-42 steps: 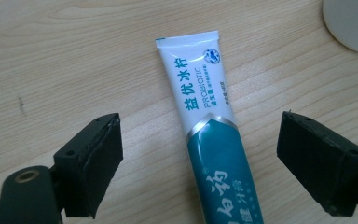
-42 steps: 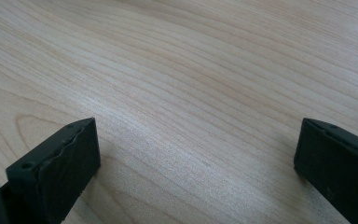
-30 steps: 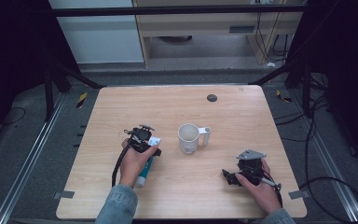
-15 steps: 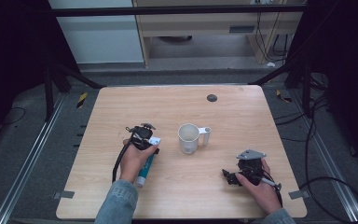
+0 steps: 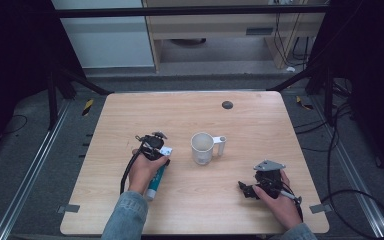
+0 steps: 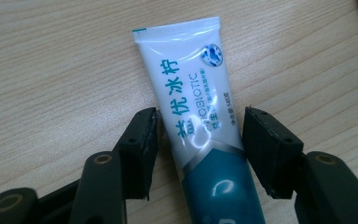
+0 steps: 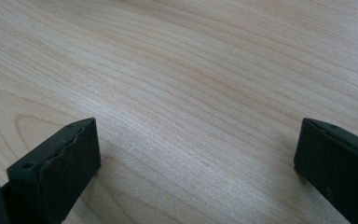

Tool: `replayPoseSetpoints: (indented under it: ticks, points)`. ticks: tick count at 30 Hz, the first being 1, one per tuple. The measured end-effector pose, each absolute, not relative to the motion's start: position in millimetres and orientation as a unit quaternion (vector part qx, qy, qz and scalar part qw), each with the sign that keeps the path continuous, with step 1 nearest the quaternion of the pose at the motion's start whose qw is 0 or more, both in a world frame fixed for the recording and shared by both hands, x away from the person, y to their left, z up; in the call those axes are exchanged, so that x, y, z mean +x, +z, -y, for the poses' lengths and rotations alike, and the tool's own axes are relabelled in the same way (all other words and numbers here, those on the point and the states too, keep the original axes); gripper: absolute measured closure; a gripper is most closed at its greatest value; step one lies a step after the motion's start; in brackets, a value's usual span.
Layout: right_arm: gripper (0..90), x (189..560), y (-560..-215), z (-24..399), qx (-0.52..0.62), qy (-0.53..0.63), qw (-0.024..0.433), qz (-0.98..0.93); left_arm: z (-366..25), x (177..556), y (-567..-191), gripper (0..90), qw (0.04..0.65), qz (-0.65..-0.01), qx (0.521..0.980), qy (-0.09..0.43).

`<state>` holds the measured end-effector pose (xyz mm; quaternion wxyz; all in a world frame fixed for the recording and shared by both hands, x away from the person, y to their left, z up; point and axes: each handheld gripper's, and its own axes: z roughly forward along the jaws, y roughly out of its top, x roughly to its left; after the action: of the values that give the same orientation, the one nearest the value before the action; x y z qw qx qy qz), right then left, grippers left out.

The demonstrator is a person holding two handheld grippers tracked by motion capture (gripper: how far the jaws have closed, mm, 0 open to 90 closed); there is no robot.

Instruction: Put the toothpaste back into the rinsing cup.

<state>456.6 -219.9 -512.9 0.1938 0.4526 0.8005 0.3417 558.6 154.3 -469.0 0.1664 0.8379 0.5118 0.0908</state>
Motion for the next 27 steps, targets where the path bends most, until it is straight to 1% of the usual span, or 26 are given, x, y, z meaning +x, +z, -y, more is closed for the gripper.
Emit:
replayPoseSetpoints:
  ticks: [9,18,27]
  points:
    - [0.5,456.6,-512.8,220.0,0.453,0.342,0.194,-0.8,-151.2,557.5,-469.6,50.4,0.159,-0.506,0.841,0.106]
    - [0.5,456.6,-512.9,220.0,0.453,0.342,0.194,-0.801,-152.8,557.3,-468.9,56.9,0.161,-0.499,0.845,0.104]
    - [0.5,456.6,-512.9,220.0,0.452,0.342,0.194,-0.801,-152.0,555.9,-468.6,61.5,0.164,-0.491,0.849,0.102]
